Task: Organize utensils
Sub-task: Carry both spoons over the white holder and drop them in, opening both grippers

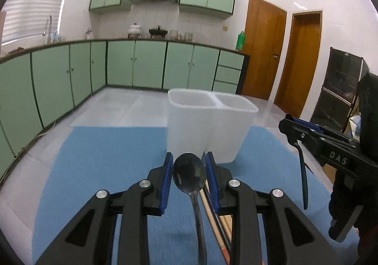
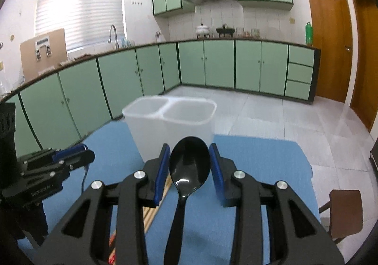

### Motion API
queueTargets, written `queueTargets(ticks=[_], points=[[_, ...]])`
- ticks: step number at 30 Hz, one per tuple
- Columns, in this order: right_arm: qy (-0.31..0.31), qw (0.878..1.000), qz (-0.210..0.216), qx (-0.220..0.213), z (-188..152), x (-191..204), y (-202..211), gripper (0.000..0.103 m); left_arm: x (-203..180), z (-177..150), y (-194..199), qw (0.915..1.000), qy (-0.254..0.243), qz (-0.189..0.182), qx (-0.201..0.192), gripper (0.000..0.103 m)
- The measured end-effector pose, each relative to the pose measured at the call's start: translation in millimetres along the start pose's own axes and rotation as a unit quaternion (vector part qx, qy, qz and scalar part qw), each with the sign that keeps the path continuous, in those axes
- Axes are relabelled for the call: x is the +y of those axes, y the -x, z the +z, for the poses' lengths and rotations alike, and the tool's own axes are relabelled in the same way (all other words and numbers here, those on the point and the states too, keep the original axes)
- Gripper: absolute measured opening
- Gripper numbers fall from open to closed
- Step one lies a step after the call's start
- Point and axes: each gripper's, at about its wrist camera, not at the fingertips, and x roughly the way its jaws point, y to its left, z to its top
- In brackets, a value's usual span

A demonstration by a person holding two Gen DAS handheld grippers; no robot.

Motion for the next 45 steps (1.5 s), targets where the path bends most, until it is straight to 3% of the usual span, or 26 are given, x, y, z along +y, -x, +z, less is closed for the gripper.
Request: queueTargets(ticks=[6, 12, 16, 22, 28, 35, 38, 40, 45], points=[[-0.035, 0.997, 0.02, -0.061, 28, -9, 2, 0.033, 4, 23, 23, 0.9988, 0.005, -0.005, -0.049, 0.027], [-0.062, 0.991, 0.021, -0.119, 70, -28, -13, 0.033, -3, 73, 40, 0.9931, -0.001, -0.014, -0.117, 0.027], [-0.069, 0.987, 0.001, -0.142, 96, -39, -33, 0.033, -8, 110, 33, 0.9888, -0.011, -0.02, -0.148, 0.027], [-0.066, 0.986, -0.032, -0.148, 114, -45, -71, 0.033, -8, 147, 3, 0.9864, -0.015, -0.013, -0.163, 0.027], [-0.053, 0.989, -0.052, -0.128, 106, -47, -101, 0.033, -5, 144, -42, 0.9918, -0.018, -0.009, -0.126, 0.027], [-0.046, 0.994, -0.037, -0.093, 83, -42, -113, 0.035, 0, 123, -70, 0.9973, -0.011, -0.007, -0.072, 0.028], [-0.056, 0.995, -0.025, -0.079, 78, -43, -105, 0.04, 1, 120, -67, 0.9977, -0.009, -0.005, -0.067, 0.028], [-0.059, 0.995, -0.024, -0.076, 76, -40, -96, 0.049, 0, 120, -57, 0.9977, -0.01, -0.004, -0.067, 0.032], [-0.084, 0.996, -0.013, -0.037, 65, -37, -58, 0.058, -5, 110, -26, 0.9988, -0.001, -0.001, -0.049, 0.046]])
